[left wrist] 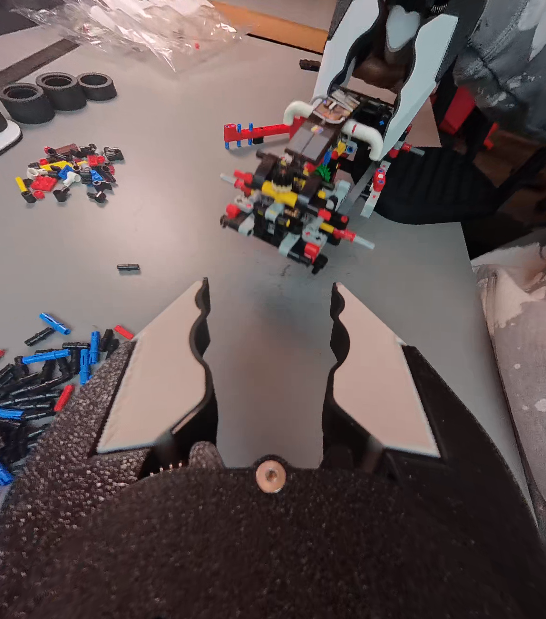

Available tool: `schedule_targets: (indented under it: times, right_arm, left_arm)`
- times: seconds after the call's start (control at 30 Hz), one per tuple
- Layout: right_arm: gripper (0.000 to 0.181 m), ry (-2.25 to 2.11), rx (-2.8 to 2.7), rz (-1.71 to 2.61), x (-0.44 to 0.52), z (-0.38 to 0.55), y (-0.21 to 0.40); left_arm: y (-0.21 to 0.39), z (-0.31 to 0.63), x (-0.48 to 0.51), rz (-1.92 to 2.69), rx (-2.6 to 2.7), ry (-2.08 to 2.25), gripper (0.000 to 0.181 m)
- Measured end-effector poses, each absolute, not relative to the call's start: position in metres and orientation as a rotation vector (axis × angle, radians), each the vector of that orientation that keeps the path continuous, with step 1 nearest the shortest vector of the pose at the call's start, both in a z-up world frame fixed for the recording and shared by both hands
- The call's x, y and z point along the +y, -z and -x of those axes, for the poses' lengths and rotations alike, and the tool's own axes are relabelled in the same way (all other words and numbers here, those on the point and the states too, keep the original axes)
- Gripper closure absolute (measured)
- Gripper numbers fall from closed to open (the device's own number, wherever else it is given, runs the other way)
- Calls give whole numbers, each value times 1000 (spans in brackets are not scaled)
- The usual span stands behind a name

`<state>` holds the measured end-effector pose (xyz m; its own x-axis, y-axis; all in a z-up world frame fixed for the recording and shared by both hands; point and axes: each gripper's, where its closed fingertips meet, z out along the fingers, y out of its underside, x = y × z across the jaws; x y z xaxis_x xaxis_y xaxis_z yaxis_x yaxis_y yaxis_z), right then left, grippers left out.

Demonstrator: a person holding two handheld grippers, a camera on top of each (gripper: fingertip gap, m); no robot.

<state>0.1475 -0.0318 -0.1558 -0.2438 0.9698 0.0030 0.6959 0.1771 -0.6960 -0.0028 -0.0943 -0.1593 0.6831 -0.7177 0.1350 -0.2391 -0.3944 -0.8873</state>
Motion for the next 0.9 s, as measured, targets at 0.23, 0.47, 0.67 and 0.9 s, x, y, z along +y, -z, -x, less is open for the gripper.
schedule_targets:
  times: [0.23, 0.47, 0.67, 0.9]
  right_arm:
    - [118, -777, -1562, 1712, 36, -205, 107]
    - [117, -383, -1131, 1926, 159, -264, 122]
    - [117, -349, -1056, 2049, 194, -279, 182]
    - [117, -395, -1015, 2075, 193, -277, 191]
  left_arm:
    - [163, -7, -96, 1952, 778, 633, 111]
    - [156, -9, -92, 1913, 738, 618, 111]
    - [137, 17, -76, 1839, 558, 530, 114]
    - [134, 31, -70, 1822, 487, 491, 114]
